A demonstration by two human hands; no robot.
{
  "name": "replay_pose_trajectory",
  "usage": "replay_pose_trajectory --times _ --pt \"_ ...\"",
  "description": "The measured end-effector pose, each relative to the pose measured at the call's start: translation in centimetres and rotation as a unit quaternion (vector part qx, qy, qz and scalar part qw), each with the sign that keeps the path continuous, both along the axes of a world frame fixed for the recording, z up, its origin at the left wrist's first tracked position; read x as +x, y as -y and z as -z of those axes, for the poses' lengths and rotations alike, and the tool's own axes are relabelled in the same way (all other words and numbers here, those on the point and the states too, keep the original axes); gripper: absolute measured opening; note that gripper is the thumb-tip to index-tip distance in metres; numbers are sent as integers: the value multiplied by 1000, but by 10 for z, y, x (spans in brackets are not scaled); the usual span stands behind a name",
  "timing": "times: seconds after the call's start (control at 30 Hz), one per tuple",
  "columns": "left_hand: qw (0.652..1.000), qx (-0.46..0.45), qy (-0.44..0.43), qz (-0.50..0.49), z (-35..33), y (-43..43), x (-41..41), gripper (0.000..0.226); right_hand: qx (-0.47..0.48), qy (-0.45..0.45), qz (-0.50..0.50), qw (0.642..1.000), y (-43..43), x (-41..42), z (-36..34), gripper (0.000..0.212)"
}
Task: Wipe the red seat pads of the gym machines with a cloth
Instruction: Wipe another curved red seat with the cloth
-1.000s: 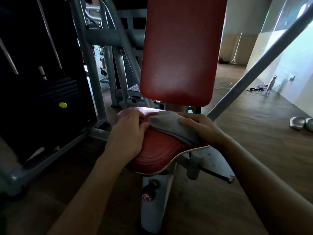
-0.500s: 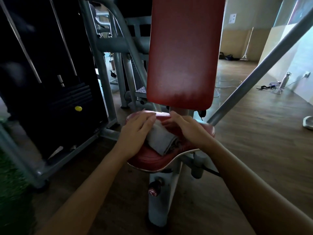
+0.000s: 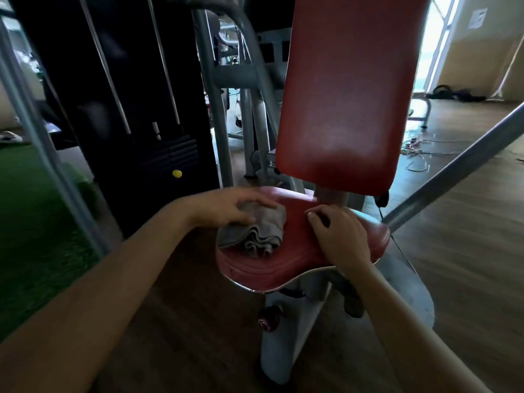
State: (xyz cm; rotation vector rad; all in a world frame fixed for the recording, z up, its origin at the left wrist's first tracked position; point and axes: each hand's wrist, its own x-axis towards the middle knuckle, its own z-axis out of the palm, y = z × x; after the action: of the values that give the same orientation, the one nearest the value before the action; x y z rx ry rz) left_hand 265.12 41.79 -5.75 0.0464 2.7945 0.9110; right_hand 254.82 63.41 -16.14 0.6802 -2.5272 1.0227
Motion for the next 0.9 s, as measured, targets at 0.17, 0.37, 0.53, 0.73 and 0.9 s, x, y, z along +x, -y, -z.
replay_pose_trajectory --times 0.17,0.37,0.53,0.73,0.9 --pt "986 0 -109 -129 26 -26 -11 30 23 -28 17 999 4 0 3 26" --pt "981 -44 -164 -96 43 -21 -7 43 21 -25 31 999 5 3 2 26" --pt "994 24 -104 -38 36 -2 -2 30 65 -24 -31 997 -4 5 -1 22" --pt "976 42 -212 -30 54 5 -3 30 -15 24 -99 995 14 17 -12 20" --pt "941 67 -321 -81 73 34 30 23 -169 52 -29 984 54 47 -11 29"
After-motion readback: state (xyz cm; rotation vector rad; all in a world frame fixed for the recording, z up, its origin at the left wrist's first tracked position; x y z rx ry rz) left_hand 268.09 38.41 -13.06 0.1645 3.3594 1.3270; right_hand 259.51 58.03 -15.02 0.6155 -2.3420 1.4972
